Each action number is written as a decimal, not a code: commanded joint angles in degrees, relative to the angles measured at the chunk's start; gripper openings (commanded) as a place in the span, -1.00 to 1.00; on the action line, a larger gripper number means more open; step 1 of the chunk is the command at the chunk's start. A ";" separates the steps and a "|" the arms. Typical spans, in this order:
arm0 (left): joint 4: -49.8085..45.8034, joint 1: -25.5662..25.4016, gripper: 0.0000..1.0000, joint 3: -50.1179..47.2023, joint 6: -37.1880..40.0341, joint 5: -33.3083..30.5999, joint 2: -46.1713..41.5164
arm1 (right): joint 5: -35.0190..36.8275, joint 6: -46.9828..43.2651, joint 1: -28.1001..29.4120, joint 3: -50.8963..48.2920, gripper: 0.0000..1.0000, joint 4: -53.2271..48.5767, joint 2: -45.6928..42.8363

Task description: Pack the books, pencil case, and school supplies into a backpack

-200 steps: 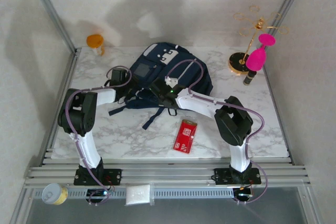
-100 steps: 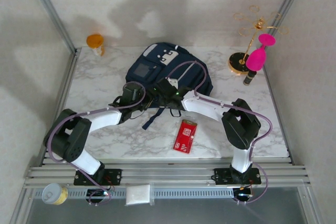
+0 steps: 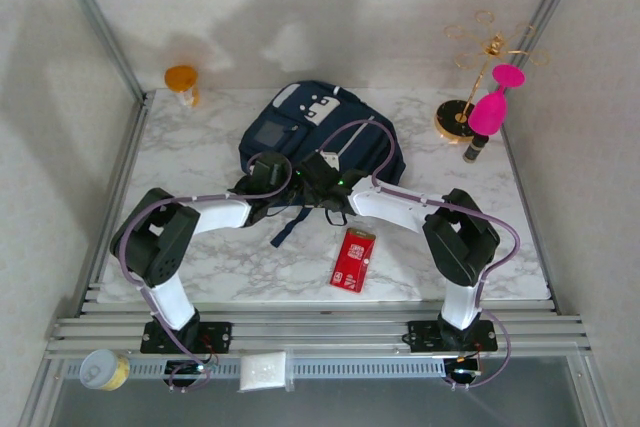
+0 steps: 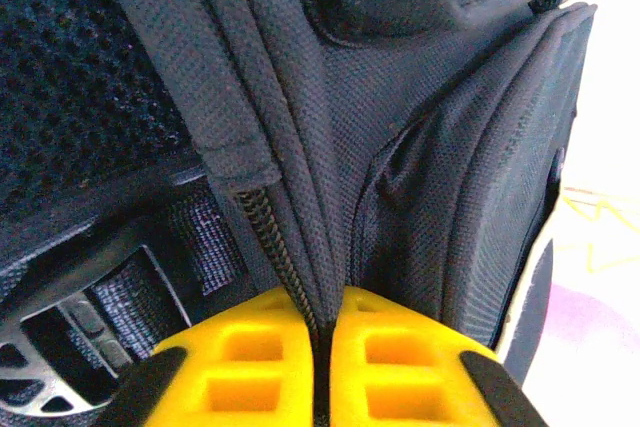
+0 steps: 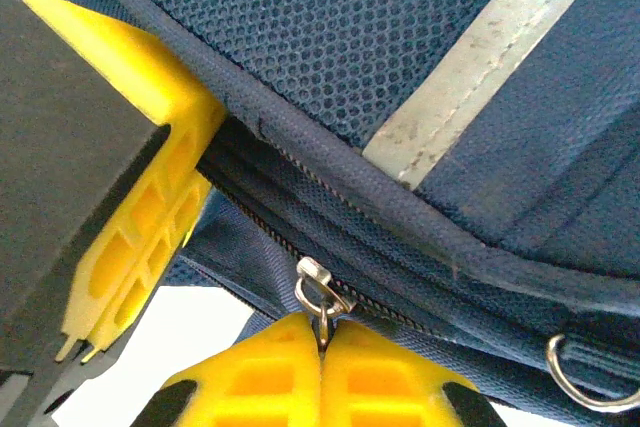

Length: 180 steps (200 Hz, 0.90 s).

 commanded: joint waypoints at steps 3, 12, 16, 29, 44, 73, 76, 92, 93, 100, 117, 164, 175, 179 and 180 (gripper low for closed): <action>-4.88 1.17 -1.00 3.01 2.37 -6.23 0.03 | 3.56 -1.34 0.08 -0.53 -1.00 -3.25 -3.97; -5.79 1.85 -1.00 2.92 3.70 -6.20 -0.75 | 4.65 -1.62 0.04 -1.43 -1.00 -3.77 -5.60; -6.01 2.13 -1.00 2.91 4.48 -6.13 -1.00 | 4.82 -2.04 0.03 -2.09 -1.00 -3.69 -6.41; -8.91 3.43 -1.00 3.23 7.74 -5.61 -2.06 | 4.47 -2.57 -0.73 -3.86 -1.00 -4.46 -8.88; -13.12 5.54 -1.00 5.08 13.11 -4.89 -2.12 | 2.11 -3.24 -2.34 -6.47 -1.00 -5.33 -11.82; -18.32 10.91 -1.00 7.90 21.46 -1.35 -2.22 | 0.24 -6.98 -3.78 -10.72 -1.00 -5.61 -17.87; -18.92 11.27 -1.00 8.36 22.33 -1.35 -2.08 | 0.01 -7.17 -4.08 -10.83 -1.00 -5.98 -18.23; -22.38 12.93 -1.00 11.27 25.44 0.57 -1.05 | -2.91 -7.71 -6.28 -11.17 -1.00 -6.41 -19.73; -22.42 13.06 -1.00 11.38 25.56 0.75 -1.00 | -3.11 -7.70 -6.42 -11.22 -1.00 -6.34 -19.84; -22.26 13.27 -1.00 11.52 25.83 1.92 -1.27 | -4.13 -8.31 -6.73 -11.52 -1.00 -5.31 -20.35; -21.33 12.54 -1.00 10.34 24.53 3.66 -3.82 | -8.67 -10.25 -6.31 -11.64 -1.00 -1.30 -20.28; -14.07 4.41 0.20 -0.87 10.19 2.45 -15.23 | -11.73 -13.38 -5.70 -11.91 -1.00 5.24 -18.85; -12.98 1.77 0.28 -3.02 6.50 0.59 -16.63 | -11.46 -14.04 -5.98 -11.87 -1.00 5.51 -18.73; -12.76 1.05 0.30 -3.58 5.18 -0.07 -16.94 | -11.32 -14.18 -6.10 -11.74 -1.00 5.31 -18.60; -12.69 0.88 0.31 -3.78 4.88 -0.23 -17.03 | -11.27 -14.18 -6.15 -11.69 -1.00 5.27 -18.57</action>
